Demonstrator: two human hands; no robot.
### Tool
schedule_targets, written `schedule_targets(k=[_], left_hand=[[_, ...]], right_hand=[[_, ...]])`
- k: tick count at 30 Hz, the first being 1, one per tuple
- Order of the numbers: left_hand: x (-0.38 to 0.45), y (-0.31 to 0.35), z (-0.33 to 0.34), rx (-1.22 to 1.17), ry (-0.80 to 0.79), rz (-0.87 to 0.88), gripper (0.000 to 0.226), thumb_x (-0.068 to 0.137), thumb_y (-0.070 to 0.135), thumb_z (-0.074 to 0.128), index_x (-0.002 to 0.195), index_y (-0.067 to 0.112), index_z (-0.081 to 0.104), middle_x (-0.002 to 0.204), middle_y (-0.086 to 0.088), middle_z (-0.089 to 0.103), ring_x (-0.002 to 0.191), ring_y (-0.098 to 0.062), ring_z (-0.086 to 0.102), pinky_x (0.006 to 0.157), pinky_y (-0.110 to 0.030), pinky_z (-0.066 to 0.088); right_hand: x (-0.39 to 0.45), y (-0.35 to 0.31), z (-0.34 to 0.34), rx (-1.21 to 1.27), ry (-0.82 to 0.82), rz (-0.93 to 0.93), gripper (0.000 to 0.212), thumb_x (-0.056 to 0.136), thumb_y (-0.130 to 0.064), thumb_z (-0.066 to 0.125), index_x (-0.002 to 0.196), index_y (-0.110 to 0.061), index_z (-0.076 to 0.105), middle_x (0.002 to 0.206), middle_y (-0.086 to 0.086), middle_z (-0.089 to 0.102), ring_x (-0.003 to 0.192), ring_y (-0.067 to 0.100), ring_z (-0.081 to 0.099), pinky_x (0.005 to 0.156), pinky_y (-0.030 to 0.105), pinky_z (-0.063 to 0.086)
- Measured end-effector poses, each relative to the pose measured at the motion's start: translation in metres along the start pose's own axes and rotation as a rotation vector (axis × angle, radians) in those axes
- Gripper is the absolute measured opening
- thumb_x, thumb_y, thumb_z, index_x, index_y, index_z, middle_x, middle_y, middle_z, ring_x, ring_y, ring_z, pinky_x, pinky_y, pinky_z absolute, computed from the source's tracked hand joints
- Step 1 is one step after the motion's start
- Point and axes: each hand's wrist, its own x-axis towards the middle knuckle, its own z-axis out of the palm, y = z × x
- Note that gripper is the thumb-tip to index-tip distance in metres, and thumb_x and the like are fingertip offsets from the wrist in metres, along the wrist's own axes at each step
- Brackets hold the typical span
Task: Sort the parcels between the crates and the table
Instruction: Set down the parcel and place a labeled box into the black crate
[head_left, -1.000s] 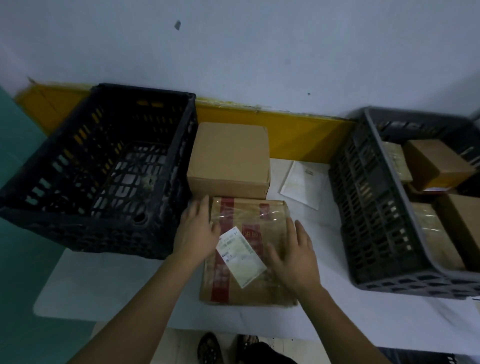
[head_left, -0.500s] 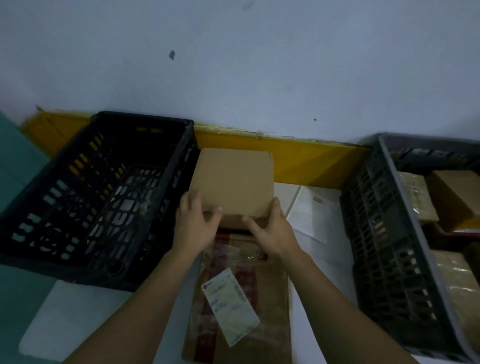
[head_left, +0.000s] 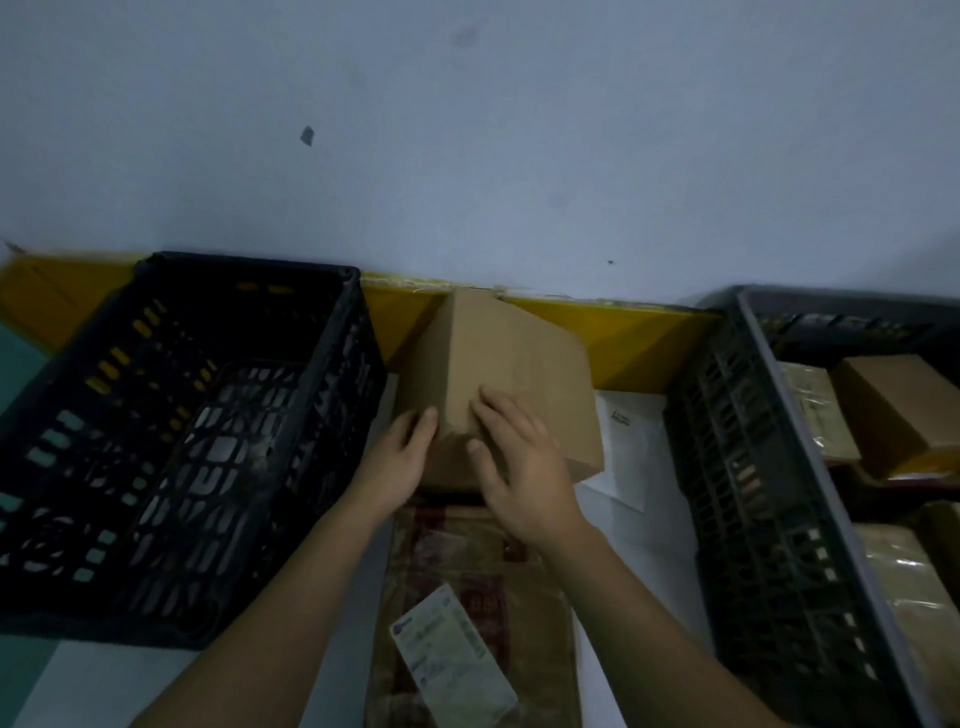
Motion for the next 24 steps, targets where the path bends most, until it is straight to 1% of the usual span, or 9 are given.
schedule_targets(k=[2,4,8,10,12,16,19,21,24], left_hand=[[0.001,0.011,-0.001,-0.011,0.024,0.043,0.080,0.099,0.078,0.032,0.164,0.031,0.036,0.166,0.001,0.043,0.151,-0.024,0.042,0.116,-0.037,0.035],[0.001,0.017,-0.001,0.003,0.065,0.072,0.084,0.097,0.079,0.038,0.164,0.028,0.037,0.165,0.001,0.044,0.150,-0.024,0.043,0.112,-0.035,0.036],[-0.001,0.015,0.000,-0.007,0.100,0.070,0.081,0.100,0.073,0.045,0.164,0.025,0.037,0.161,0.002,0.048,0.146,-0.023,0.047,0.104,-0.030,0.038],[-0.001,0.009,-0.003,-0.031,0.090,0.065,0.076,0.101,0.072,0.044,0.163,0.027,0.040,0.152,0.005,0.053,0.137,-0.019,0.052,0.102,-0.031,0.040],[0.004,0.001,-0.011,-0.051,0.111,0.033,0.064,0.106,0.065,0.042,0.160,0.031,0.044,0.146,0.007,0.057,0.129,-0.016,0.055,0.102,-0.033,0.044],[0.016,-0.014,-0.023,0.079,0.275,0.025,0.051,0.114,0.040,0.043,0.163,0.030,0.037,0.155,-0.003,0.054,0.137,-0.027,0.055,0.106,-0.036,0.046],[0.019,-0.014,-0.017,0.161,0.280,0.040,0.057,0.112,0.038,0.046,0.166,0.033,0.029,0.160,-0.006,0.048,0.138,-0.028,0.054,0.109,-0.041,0.048],[0.018,-0.007,-0.013,0.153,0.225,0.021,0.064,0.109,0.045,0.052,0.167,0.033,0.028,0.166,-0.005,0.040,0.145,-0.028,0.047,0.114,-0.042,0.044],[0.016,-0.002,-0.008,0.043,0.086,-0.011,0.072,0.105,0.057,0.055,0.168,0.032,0.028,0.170,0.002,0.034,0.154,-0.025,0.037,0.122,-0.039,0.035]], right_hand=[[-0.001,0.010,0.003,0.011,0.037,0.005,0.047,0.111,-0.034,0.048,0.151,-0.016,0.063,0.164,0.002,0.052,0.155,0.026,0.043,0.125,0.053,0.038],[-0.003,0.028,-0.001,-0.057,0.101,0.155,0.048,0.111,-0.038,0.046,0.151,-0.017,0.061,0.164,0.007,0.050,0.154,0.033,0.042,0.124,0.053,0.038],[-0.005,0.054,-0.017,-0.023,0.005,0.698,0.104,0.089,-0.095,0.040,0.170,-0.033,0.019,0.178,0.007,0.017,0.162,0.035,0.025,0.125,0.062,0.034],[-0.006,0.053,-0.019,0.093,-0.080,0.700,0.111,0.085,-0.098,0.043,0.171,-0.036,0.012,0.178,0.001,0.016,0.158,0.033,0.033,0.122,0.057,0.042],[-0.004,0.046,-0.015,0.162,-0.094,0.630,0.102,0.092,-0.088,0.050,0.171,-0.034,0.017,0.174,-0.001,0.027,0.151,0.028,0.045,0.116,0.049,0.050],[0.000,0.036,-0.003,0.145,-0.068,0.594,0.084,0.105,-0.066,0.054,0.171,-0.028,0.020,0.166,0.001,0.047,0.140,0.028,0.058,0.106,0.048,0.058],[0.001,0.033,-0.002,0.199,-0.086,0.671,0.072,0.106,-0.063,0.052,0.163,-0.024,0.034,0.153,0.003,0.061,0.128,0.028,0.065,0.097,0.043,0.061],[-0.002,0.029,-0.009,0.225,0.008,0.607,0.067,0.105,-0.066,0.055,0.159,-0.030,0.043,0.148,-0.004,0.064,0.128,0.021,0.065,0.095,0.036,0.059],[-0.003,0.020,-0.023,0.166,0.204,0.469,0.070,0.100,-0.072,0.057,0.160,-0.038,0.043,0.156,-0.012,0.055,0.138,0.012,0.054,0.108,0.039,0.053]])
